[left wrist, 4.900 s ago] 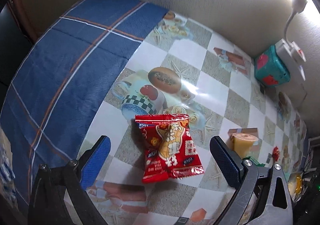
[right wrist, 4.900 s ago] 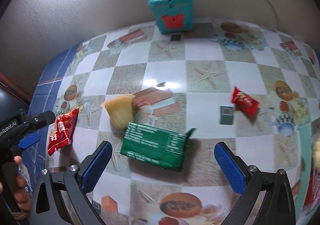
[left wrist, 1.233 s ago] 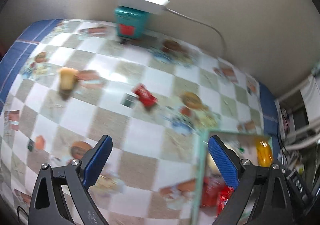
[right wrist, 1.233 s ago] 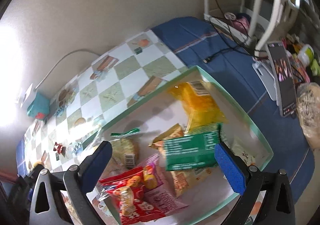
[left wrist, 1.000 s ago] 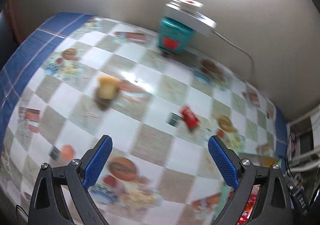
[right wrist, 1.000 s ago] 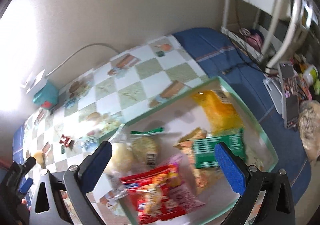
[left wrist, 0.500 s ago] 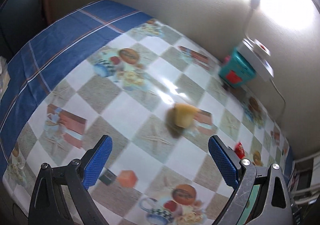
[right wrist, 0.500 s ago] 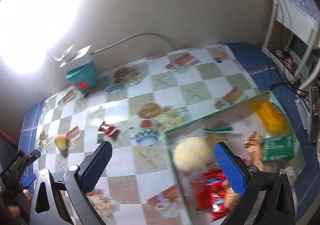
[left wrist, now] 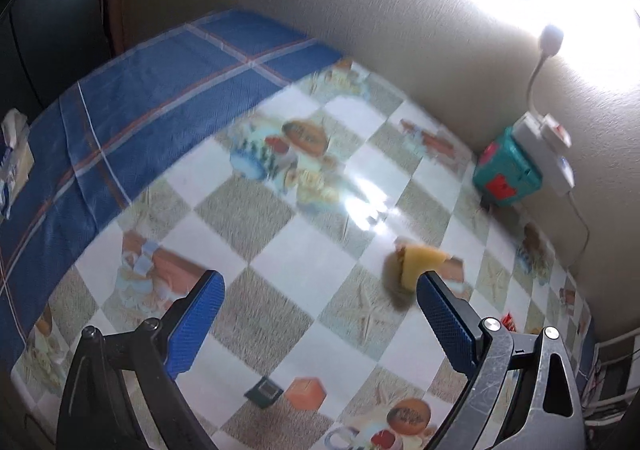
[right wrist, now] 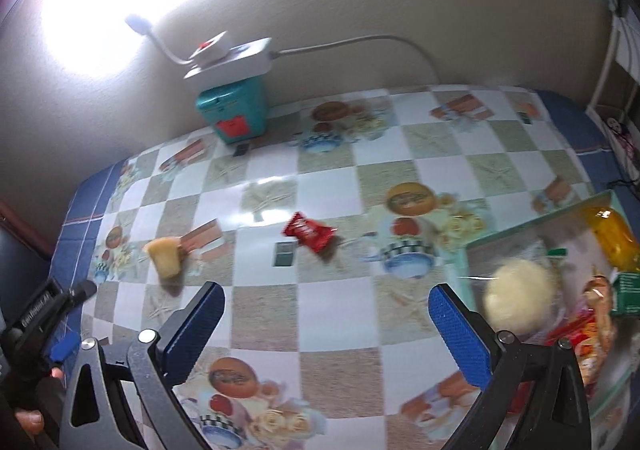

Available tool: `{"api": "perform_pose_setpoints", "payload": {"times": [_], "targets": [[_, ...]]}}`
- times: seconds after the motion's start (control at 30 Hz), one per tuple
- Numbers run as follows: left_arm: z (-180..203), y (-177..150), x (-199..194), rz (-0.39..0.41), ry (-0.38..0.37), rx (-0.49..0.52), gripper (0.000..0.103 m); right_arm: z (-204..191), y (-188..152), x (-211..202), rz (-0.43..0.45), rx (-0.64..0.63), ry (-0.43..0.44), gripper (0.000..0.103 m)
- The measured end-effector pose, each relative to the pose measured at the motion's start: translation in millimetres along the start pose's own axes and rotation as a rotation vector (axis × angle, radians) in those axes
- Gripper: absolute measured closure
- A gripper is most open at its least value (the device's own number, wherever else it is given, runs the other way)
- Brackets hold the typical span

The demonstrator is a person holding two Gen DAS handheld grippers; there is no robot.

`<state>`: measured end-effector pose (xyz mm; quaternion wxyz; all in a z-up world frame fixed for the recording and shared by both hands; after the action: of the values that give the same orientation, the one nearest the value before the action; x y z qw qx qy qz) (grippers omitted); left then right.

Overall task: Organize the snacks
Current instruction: 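Move both tools back over the jelly cup and small red candy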

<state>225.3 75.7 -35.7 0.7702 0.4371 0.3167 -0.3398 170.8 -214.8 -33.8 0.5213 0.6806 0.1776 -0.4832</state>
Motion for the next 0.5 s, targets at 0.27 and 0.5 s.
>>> {"api": "perform_pose_setpoints", "payload": {"times": [0.27, 0.5], "targets": [[14.9, -1.2, 2.3, 0.029, -0.068, 0.027, 0.006, -8.2, -4.6, 9.9, 0.015, 0.013, 0.018, 0.000], [33.2, -7.3, 13.5, 0.030, -0.065, 0.107, 0.006, -4.7, -4.2, 23.5, 0.013, 0.031, 0.042, 0.000]]}}
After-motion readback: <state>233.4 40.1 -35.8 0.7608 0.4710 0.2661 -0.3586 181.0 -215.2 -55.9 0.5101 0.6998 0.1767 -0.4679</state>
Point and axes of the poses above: each gripper's, at about its wrist camera, not at the fingertips, and x roughly the way its jaws point, z to its right, y to its top, the point moved 4 cm from there along x, roughly the way its jaws point, and after that the axes turned 13 degrees about -y, right-handed, at the moved point
